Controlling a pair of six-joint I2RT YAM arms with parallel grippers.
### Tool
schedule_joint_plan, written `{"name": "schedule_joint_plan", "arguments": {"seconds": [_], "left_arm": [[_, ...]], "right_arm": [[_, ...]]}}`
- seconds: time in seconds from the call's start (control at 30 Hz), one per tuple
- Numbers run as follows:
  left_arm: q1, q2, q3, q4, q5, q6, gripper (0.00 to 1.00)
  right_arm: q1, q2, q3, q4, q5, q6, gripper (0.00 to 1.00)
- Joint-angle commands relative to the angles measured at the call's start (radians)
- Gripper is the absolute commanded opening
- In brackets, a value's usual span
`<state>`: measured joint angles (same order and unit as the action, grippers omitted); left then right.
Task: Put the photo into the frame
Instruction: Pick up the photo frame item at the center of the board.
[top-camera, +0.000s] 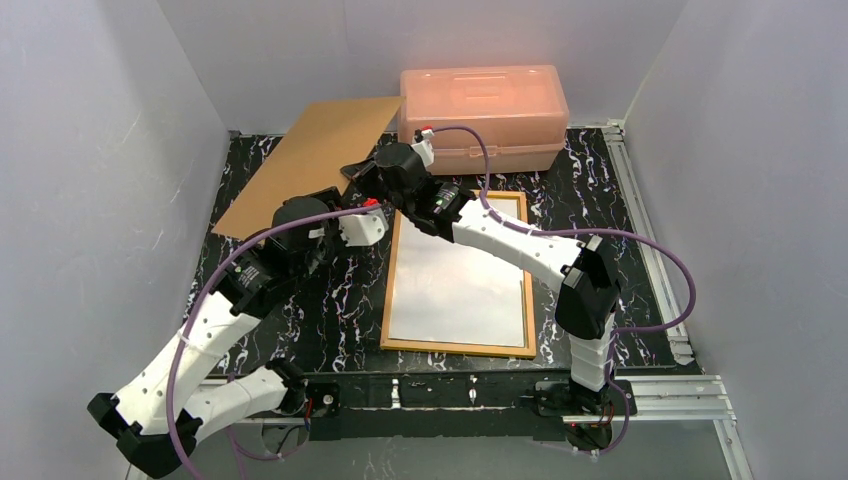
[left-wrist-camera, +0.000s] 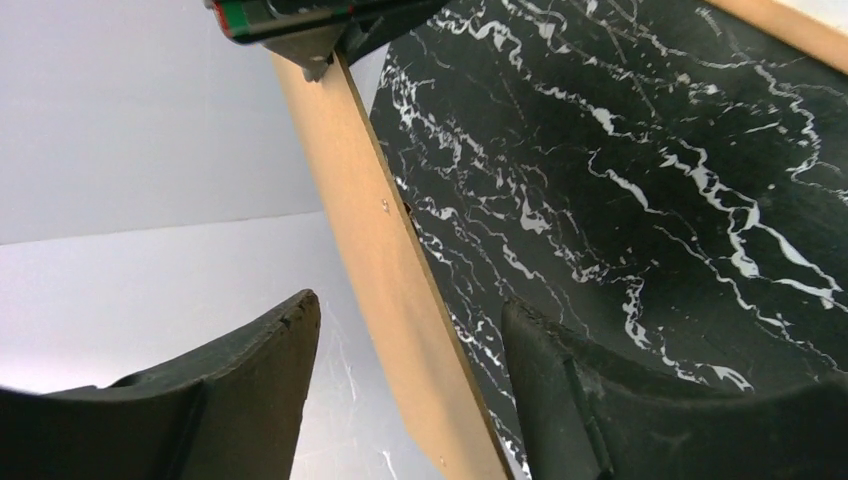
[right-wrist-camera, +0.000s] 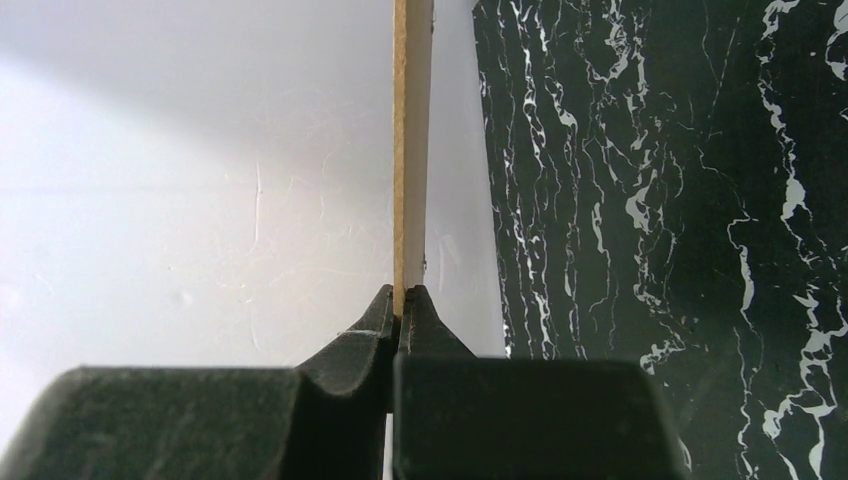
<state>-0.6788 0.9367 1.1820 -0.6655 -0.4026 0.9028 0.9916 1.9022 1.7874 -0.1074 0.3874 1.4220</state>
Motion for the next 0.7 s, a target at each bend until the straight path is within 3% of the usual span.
{"name": "schedule_joint_plan", "arguments": {"seconds": [0.0,0.13,0.43,0.67], "left_arm": [[-0.013,-0.026,-0.051,0.105,-0.149,0.046,0.59],[-0.013,-0.065,-0.096,0.228,-0.186,0.097,0.43],[-0.006,-0.051,-0.105,0.244,-0.243,0.078,0.32],[0.037,-0.018,-0.056,0.245,-0.229,0.014,0.0]], "right_arm": [[0.007,-0.081,0.069,0.156,0.046,0.06,0.01],[0.006,-0.102,0.031,0.19,0.034,0.074,0.01],[0.008,-0.131,-0.016,0.246,-0.022,0.097,0.01],[0.017,-0.186,-0.067,0.246,-0.056,0.07,0.01]]}}
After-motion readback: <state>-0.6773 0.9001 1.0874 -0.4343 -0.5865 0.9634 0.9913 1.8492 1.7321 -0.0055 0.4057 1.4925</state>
